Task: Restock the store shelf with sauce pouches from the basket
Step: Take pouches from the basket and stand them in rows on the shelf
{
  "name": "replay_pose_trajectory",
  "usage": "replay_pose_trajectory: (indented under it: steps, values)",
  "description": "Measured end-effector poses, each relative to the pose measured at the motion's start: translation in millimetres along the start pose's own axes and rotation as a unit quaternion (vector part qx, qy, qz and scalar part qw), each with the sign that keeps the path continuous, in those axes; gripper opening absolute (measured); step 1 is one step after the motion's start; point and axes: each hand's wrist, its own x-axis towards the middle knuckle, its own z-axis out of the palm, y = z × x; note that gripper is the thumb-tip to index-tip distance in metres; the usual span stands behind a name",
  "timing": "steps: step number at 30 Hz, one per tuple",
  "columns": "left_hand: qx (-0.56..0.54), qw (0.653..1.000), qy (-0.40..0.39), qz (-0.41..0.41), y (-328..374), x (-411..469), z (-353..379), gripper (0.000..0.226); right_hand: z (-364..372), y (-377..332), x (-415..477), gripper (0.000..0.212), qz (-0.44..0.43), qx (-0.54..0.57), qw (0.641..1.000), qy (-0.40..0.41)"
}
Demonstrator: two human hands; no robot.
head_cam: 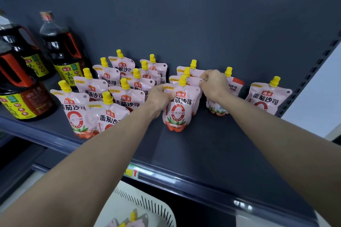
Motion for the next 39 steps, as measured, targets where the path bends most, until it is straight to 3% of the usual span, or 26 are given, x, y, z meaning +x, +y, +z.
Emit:
replay_pose_trajectory:
  steps: [17, 21, 24, 29, 36, 39]
  values:
    - [0.011, 1.000, -0.001, -0.001, 1, -6, -4, 0.033, -18, -17, -24, 0.022, -0.013, 0.033, 0.997, 0.070]
    - [0.147, 0.988, 0.013, 0.053, 5, -14, -6, 0.033, -25, -24, -33, 0.023, -0.036, 0.020, 0.996, 0.075]
    - [0.301, 0.944, 0.045, 0.125, 13, -23, -8, 0.032, -32, -30, -41, 0.022, -0.066, -0.013, 0.995, 0.069]
    - [0.440, 0.863, 0.043, 0.247, 34, -53, -12, 0.033, -44, -43, -60, 0.026, -0.128, -0.112, 0.984, 0.044]
    - [0.658, 0.662, 0.078, 0.351, 72, -123, -30, 0.040, -66, -71, -97, 0.029, -0.206, -0.261, 0.942, 0.035]
    - [0.694, 0.603, 0.098, 0.381, 73, -156, -46, 0.038, -72, -88, -119, 0.031, -0.230, -0.290, 0.928, 0.039]
